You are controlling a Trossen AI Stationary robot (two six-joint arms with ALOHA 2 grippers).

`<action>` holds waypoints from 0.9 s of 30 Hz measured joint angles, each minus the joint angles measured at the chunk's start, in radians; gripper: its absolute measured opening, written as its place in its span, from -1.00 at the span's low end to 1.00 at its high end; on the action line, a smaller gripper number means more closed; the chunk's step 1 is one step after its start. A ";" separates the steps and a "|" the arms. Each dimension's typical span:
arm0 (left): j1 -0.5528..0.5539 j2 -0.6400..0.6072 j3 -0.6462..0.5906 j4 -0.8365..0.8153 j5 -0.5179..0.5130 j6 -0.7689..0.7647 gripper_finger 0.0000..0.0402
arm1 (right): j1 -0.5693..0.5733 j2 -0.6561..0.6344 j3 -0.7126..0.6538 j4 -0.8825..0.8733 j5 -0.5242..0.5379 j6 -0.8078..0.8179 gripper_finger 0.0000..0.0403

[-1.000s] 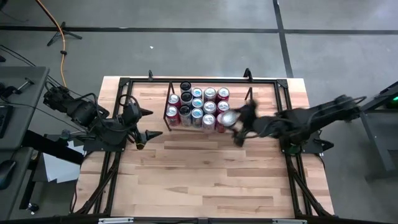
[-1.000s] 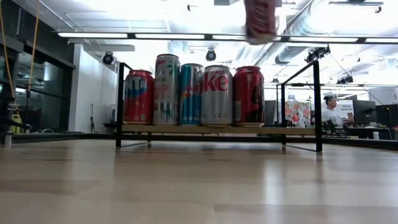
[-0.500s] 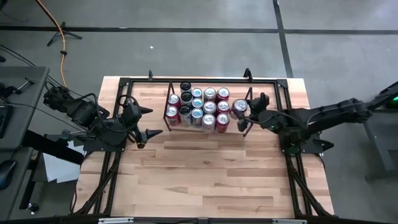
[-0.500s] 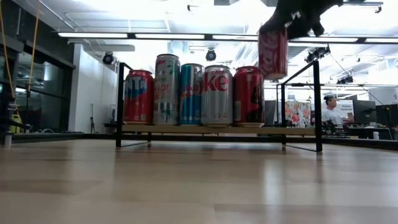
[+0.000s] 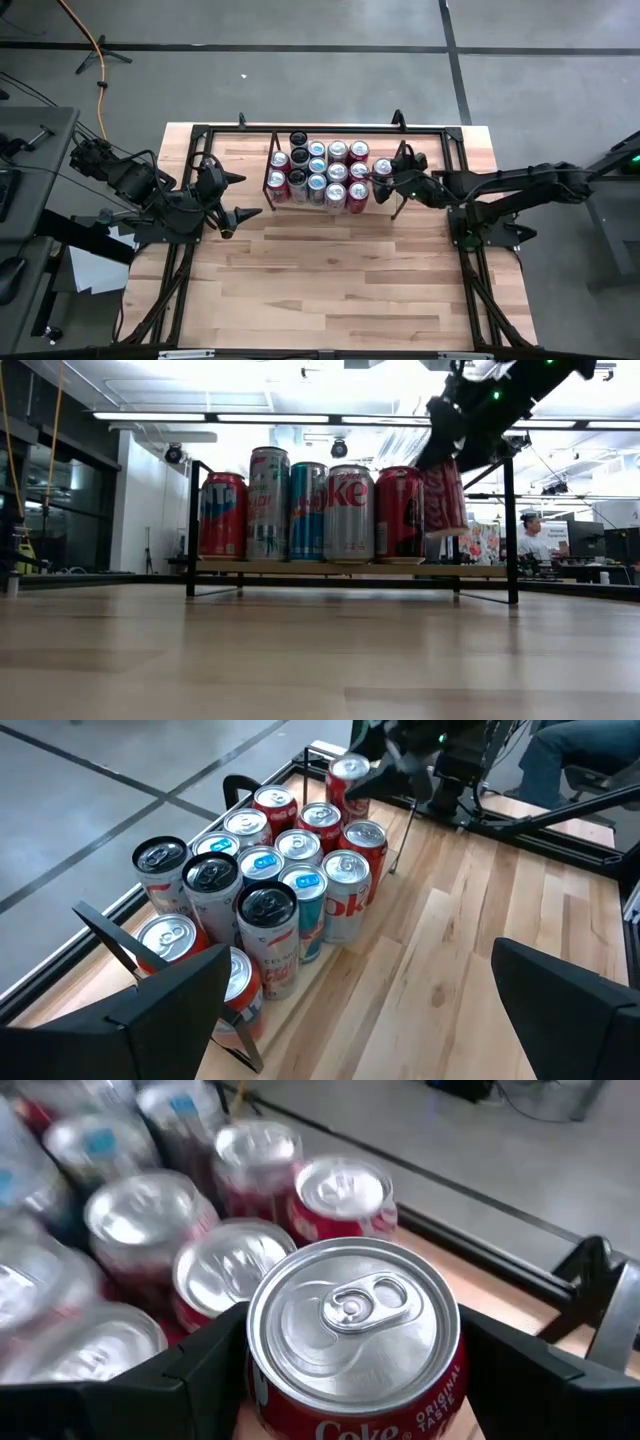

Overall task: Place canned beverage on shelf
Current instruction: Put the red-white soda can on the shelf

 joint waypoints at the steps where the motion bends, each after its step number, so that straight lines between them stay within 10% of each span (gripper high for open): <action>1: 0.000 0.000 0.000 0.000 0.000 0.000 0.97 | -0.005 0.011 -0.002 -0.006 -0.002 0.000 0.41; 27: 0.000 0.000 0.000 -0.001 0.001 0.002 0.97 | -0.031 0.086 0.028 -0.017 -0.117 -0.091 0.56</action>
